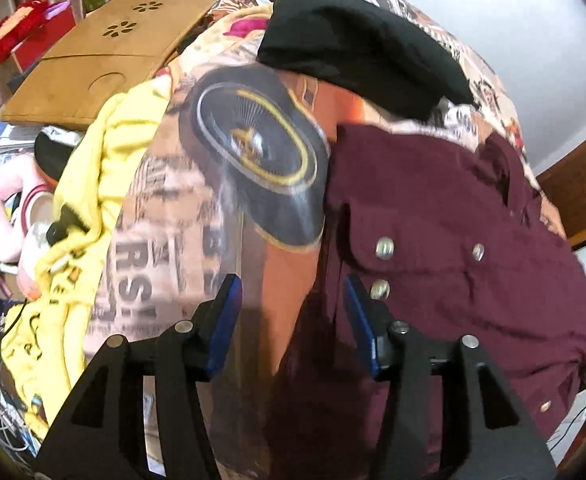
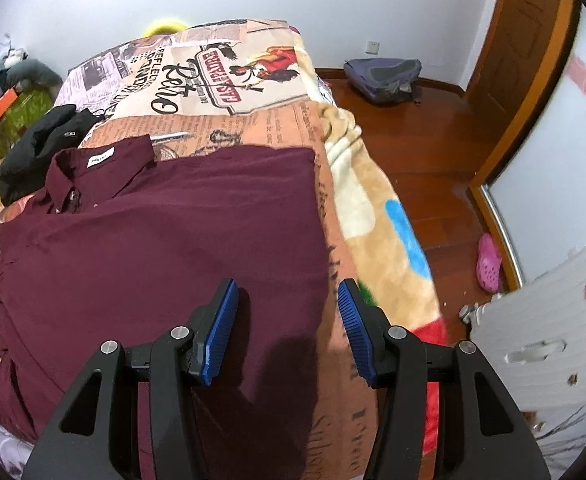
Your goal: Fold large clothes
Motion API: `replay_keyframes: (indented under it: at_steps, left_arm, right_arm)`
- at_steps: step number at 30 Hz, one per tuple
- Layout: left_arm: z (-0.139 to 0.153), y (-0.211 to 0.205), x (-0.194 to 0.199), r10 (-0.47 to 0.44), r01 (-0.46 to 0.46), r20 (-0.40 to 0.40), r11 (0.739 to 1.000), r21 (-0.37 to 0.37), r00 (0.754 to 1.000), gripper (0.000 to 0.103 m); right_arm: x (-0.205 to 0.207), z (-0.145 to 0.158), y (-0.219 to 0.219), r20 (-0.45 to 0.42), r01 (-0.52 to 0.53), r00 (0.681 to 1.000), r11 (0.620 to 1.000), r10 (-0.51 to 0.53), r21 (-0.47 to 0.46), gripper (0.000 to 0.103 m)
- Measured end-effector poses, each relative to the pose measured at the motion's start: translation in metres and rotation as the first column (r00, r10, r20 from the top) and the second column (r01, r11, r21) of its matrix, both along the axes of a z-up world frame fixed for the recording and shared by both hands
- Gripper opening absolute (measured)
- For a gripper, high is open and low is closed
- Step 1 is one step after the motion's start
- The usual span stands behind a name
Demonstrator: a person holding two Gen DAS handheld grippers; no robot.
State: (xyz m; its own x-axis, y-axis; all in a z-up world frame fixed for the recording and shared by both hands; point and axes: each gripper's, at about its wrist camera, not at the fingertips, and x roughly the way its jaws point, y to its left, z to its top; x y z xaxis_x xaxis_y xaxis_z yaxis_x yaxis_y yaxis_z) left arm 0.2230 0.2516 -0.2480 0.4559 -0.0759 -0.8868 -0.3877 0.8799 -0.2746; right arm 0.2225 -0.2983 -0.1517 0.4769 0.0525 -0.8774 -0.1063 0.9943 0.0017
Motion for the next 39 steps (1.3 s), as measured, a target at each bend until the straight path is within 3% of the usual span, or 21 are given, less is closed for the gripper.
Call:
replay_keyframes:
  at_steps: [3, 7, 11, 17, 19, 21, 23, 24, 25, 26, 29, 32, 36, 39]
  left_arm:
    - [-0.007, 0.009, 0.016, -0.079, 0.083, 0.040, 0.990, -0.114, 0.996, 0.068]
    - [-0.037, 0.013, 0.042, -0.120, 0.115, -0.010, 0.971, -0.211, 0.993, 0.068]
    - [-0.037, 0.008, 0.052, -0.165, 0.162, -0.001, 0.966, -0.201, 0.986, 0.077]
    - [-0.036, -0.014, 0.074, -0.254, 0.249, -0.063, 0.965, -0.075, 0.965, 0.077]
    - [-0.034, -0.020, 0.080, -0.243, 0.243, -0.069, 0.970, -0.013, 0.968, 0.070]
    - [-0.031, -0.027, 0.084, -0.240, 0.240, -0.072, 0.971, 0.000, 0.968, 0.048]
    - [-0.031, -0.034, 0.087, -0.232, 0.236, -0.085, 0.971, 0.034, 0.969, 0.043]
    - [-0.030, -0.038, 0.088, -0.234, 0.240, -0.092, 0.968, 0.067, 0.968, 0.038]
    - [-0.029, -0.041, 0.088, -0.237, 0.245, -0.095, 0.965, 0.093, 0.967, 0.034]
    - [-0.026, -0.044, 0.088, -0.236, 0.248, -0.100, 0.961, 0.123, 0.967, 0.022]
    - [-0.007, -0.049, 0.087, -0.207, 0.220, -0.085, 0.956, 0.196, 0.975, 0.011]
    - [0.031, -0.055, 0.094, -0.190, 0.182, -0.006, 0.934, 0.308, 0.982, 0.007]
    - [0.086, -0.055, 0.112, -0.194, 0.145, 0.109, 0.924, 0.354, 0.975, 0.007]
    - [0.095, -0.055, 0.134, -0.208, 0.153, 0.104, 0.909, 0.387, 0.973, 0.007]
  right_arm:
    - [0.013, 0.004, -0.004, -0.003, -0.018, 1.000, 0.998, 0.018, 0.065, 0.048]
    - [0.034, -0.003, -0.006, -0.062, -0.023, 0.998, 0.987, 0.033, 0.159, 0.048]
    - [0.053, -0.020, -0.007, -0.114, -0.015, 0.993, 0.981, 0.038, 0.194, 0.048]
    - [0.075, -0.035, -0.014, -0.169, 0.013, 0.985, 0.975, 0.026, 0.221, 0.051]
    - [0.082, -0.043, -0.017, -0.196, 0.020, 0.980, 0.969, 0.029, 0.245, 0.051]
    - [0.090, -0.052, -0.018, -0.224, 0.040, 0.974, 0.960, 0.025, 0.278, 0.050]
    - [0.095, -0.056, -0.018, -0.230, 0.061, 0.973, 0.953, 0.009, 0.296, 0.047]
    - [0.097, -0.057, -0.018, -0.223, 0.079, 0.975, 0.950, -0.010, 0.302, 0.038]
    - [0.098, -0.055, -0.017, -0.214, 0.087, 0.976, 0.951, -0.023, 0.296, 0.019]
    - [0.098, -0.050, -0.016, -0.190, 0.093, 0.981, 0.957, -0.040, 0.276, 0.011]
    - [0.093, -0.023, -0.023, -0.106, 0.122, 0.990, 0.932, -0.090, 0.342, 0.004]
    - [0.089, 0.018, -0.016, 0.012, 0.078, 0.996, 0.930, -0.088, 0.360, 0.003]
    - [0.090, 0.068, 0.002, 0.160, 0.005, 0.985, 0.951, -0.057, 0.309, 0.000]
    - [0.098, 0.090, 0.007, 0.211, -0.025, 0.977, 0.959, -0.037, 0.283, 0.000]
